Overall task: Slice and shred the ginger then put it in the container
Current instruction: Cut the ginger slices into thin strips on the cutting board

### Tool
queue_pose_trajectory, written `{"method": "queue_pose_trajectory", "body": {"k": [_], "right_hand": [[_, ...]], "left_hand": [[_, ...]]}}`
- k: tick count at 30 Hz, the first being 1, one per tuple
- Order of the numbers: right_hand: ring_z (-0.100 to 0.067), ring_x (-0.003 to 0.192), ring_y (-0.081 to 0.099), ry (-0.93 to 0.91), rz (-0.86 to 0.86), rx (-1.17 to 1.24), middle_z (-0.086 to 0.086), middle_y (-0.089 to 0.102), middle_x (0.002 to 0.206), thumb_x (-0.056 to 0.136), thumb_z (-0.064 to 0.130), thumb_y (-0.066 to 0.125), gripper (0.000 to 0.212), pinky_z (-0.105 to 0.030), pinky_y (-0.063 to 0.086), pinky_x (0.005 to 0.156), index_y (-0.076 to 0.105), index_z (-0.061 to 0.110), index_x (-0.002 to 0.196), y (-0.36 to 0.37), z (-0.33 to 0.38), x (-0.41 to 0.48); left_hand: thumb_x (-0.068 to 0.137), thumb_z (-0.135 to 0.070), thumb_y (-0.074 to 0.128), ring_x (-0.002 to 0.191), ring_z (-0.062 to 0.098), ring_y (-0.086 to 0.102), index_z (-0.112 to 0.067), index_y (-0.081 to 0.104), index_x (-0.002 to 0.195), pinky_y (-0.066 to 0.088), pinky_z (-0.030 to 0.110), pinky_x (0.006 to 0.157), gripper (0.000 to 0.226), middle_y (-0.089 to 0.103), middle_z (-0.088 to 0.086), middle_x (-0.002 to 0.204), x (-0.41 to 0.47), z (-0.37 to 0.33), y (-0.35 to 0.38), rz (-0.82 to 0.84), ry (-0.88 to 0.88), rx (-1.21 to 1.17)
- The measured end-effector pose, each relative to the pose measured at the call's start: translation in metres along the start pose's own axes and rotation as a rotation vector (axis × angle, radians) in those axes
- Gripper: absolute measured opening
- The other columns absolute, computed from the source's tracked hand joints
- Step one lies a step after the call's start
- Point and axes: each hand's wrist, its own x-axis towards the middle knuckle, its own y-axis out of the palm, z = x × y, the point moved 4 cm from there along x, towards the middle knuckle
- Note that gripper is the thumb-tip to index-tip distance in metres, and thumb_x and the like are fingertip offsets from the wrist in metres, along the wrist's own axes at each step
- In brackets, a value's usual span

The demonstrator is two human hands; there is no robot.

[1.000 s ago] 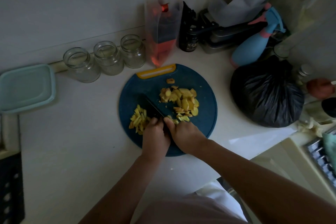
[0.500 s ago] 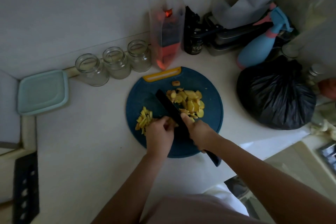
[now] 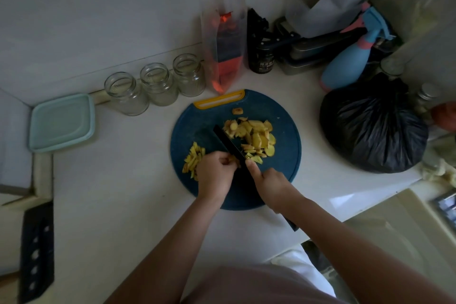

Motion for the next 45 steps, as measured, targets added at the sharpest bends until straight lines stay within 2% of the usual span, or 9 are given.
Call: {"method": "queue_pose_trajectory", "body": {"k": [4, 11, 19, 24, 27, 30, 35, 37, 45], "right_hand": [[-0.029, 0.076, 0.062, 0.003, 0.023, 0.021, -0.013, 0.053, 0.072, 0.099, 0.058, 0.017, 0.046, -0.04, 0.054, 0.082, 0.035, 0.03, 0.069, -0.001, 0.006, -0.005], [-0.024, 0.054, 0.055, 0.038, 0.085, -0.018, -0.018, 0.054, 0.081, 0.099, 0.06, 0.012, 0.053, -0.033, 0.053, 0.057, 0.045, 0.024, 0.08, -0.006, 0.012, -0.007], [-0.037, 0.102, 0.059, -0.044, -0.022, -0.01, -0.011, 0.051, 0.086, 0.101, 0.055, 0.017, 0.061, -0.037, 0.043, 0.082, 0.052, 0.005, 0.097, 0.004, 0.017, 0.003], [-0.029, 0.099, 0.058, -0.016, -0.029, -0.007, -0.016, 0.059, 0.101, 0.095, 0.065, 0.014, 0.076, -0.035, 0.043, 0.084, 0.059, 0.006, 0.111, 0.012, 0.026, 0.02], [-0.033, 0.105, 0.054, 0.038, -0.02, 0.176, -0.017, 0.054, 0.107, 0.104, 0.044, 0.019, 0.059, -0.034, 0.041, 0.083, 0.028, 0.006, 0.149, 0.008, 0.023, 0.024], [-0.038, 0.113, 0.056, 0.021, 0.024, 0.193, -0.017, 0.054, 0.102, 0.102, 0.052, 0.022, 0.07, -0.039, 0.043, 0.091, 0.046, -0.006, 0.135, 0.0, 0.022, 0.021], [-0.031, 0.082, 0.059, 0.057, 0.074, 0.135, -0.013, 0.049, 0.089, 0.102, 0.053, 0.018, 0.059, -0.042, 0.053, 0.075, 0.048, 0.011, 0.13, 0.001, 0.017, 0.003], [-0.029, 0.065, 0.059, 0.084, 0.102, 0.049, -0.019, 0.053, 0.088, 0.098, 0.06, 0.015, 0.058, -0.038, 0.058, 0.064, 0.052, 0.015, 0.098, 0.002, 0.006, -0.002], [-0.021, 0.041, 0.045, 0.087, 0.091, 0.076, -0.015, 0.049, 0.068, 0.093, 0.07, 0.016, 0.066, -0.023, 0.041, 0.042, 0.043, 0.013, 0.072, 0.007, -0.018, -0.015]], "left_hand": [[0.084, -0.009, 0.066, 0.073, 0.022, 0.069, -0.017, 0.074, 0.076, 0.057, 0.043, 0.076, 0.014, 0.072, 0.004, 0.072, 0.001, 0.0, 0.002, 0.05, -0.029, -0.041], [0.089, -0.011, 0.063, 0.076, 0.014, 0.066, -0.01, 0.074, 0.099, 0.051, 0.022, 0.068, 0.015, 0.072, 0.004, 0.083, -0.007, 0.003, 0.005, -0.038, 0.261, 0.118], [0.09, -0.013, 0.064, 0.073, 0.009, 0.061, -0.01, 0.073, 0.092, 0.038, 0.005, 0.062, 0.009, 0.066, 0.001, 0.079, -0.012, 0.011, 0.005, -0.005, 0.336, 0.101], [0.092, -0.016, 0.061, 0.078, 0.001, 0.064, -0.012, 0.073, 0.098, 0.044, 0.008, 0.067, 0.014, 0.069, -0.006, 0.08, -0.023, 0.011, 0.005, 0.1, 0.221, 0.027], [0.089, -0.013, 0.065, 0.076, 0.003, 0.064, -0.013, 0.074, 0.09, 0.051, 0.02, 0.07, 0.01, 0.071, -0.005, 0.079, -0.021, 0.012, -0.003, 0.091, 0.142, 0.025], [0.088, -0.01, 0.065, 0.073, 0.011, 0.065, -0.012, 0.074, 0.087, 0.051, 0.024, 0.071, 0.009, 0.07, -0.004, 0.076, -0.016, 0.011, -0.013, 0.026, 0.107, 0.022], [0.087, -0.011, 0.068, 0.069, 0.006, 0.062, -0.006, 0.069, 0.101, 0.047, 0.01, 0.066, 0.015, 0.065, -0.007, 0.076, -0.01, 0.009, -0.021, -0.03, 0.083, 0.026], [0.086, -0.013, 0.069, 0.07, 0.002, 0.057, -0.006, 0.071, 0.103, 0.041, 0.003, 0.063, 0.019, 0.067, -0.003, 0.084, -0.01, 0.006, -0.02, 0.003, 0.11, 0.1], [0.082, -0.028, 0.073, 0.095, 0.012, 0.057, -0.017, 0.064, 0.115, 0.036, 0.016, 0.075, 0.036, 0.058, 0.002, 0.113, -0.008, 0.003, -0.016, 0.074, 0.118, 0.364]]}}
